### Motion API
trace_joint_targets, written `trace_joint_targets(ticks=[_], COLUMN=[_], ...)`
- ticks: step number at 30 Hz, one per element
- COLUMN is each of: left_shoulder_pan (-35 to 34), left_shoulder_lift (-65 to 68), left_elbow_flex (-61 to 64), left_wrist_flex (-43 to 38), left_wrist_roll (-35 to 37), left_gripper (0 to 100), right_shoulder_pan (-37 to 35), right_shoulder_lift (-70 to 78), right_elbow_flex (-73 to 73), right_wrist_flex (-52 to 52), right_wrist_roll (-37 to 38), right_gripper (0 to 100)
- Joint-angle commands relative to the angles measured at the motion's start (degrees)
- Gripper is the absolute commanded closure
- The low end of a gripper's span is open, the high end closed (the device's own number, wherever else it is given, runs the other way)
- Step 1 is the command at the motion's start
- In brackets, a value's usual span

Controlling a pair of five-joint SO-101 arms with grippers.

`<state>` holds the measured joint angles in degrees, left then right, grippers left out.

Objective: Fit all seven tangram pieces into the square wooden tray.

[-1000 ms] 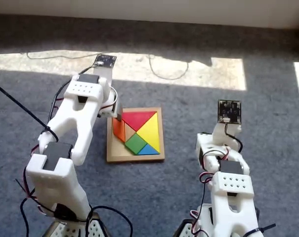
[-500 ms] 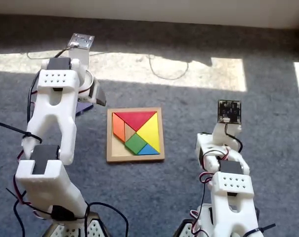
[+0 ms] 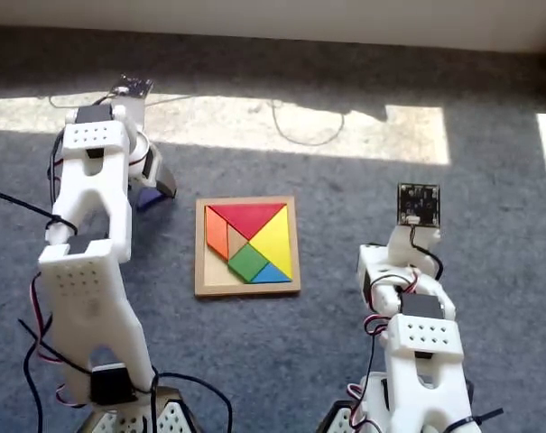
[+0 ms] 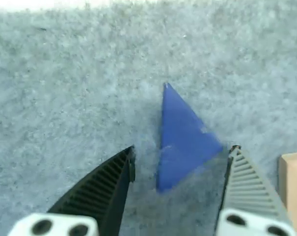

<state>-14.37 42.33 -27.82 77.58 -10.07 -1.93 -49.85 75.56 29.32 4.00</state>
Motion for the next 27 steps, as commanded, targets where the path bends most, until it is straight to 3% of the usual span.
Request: trace_joint_targets(ticks=[1,6,16,27], left_shoulder_pan=[-0.7,-0.3,-0.2,5.3], left_shoulder_lift=[3.4,6.5,6.5,-1.3], left_elbow_flex=[-6.8,-9.0,-10.1,-16.1], left_wrist_flex=[-0.4,0.0,5.5,20.0], left_wrist_roll=[-0.5,-0.6,-7.9,-14.9], left_gripper=[71,73,85,88], right_shoulder_pan=[-0.4,-0.4,-0.4,-0.4], right_shoulder_lift=[-0.9,-0.9,-0.9,-0.9], right_elbow_flex=[-0.5,-0.5,-0.5,-0.5], right_wrist_flex=[-1.6,-1.6,-1.6,-1.6], right_wrist_roll=[0.6,0.6,0.6,0.6], right_gripper=[98.8,98.8,98.8,98.8])
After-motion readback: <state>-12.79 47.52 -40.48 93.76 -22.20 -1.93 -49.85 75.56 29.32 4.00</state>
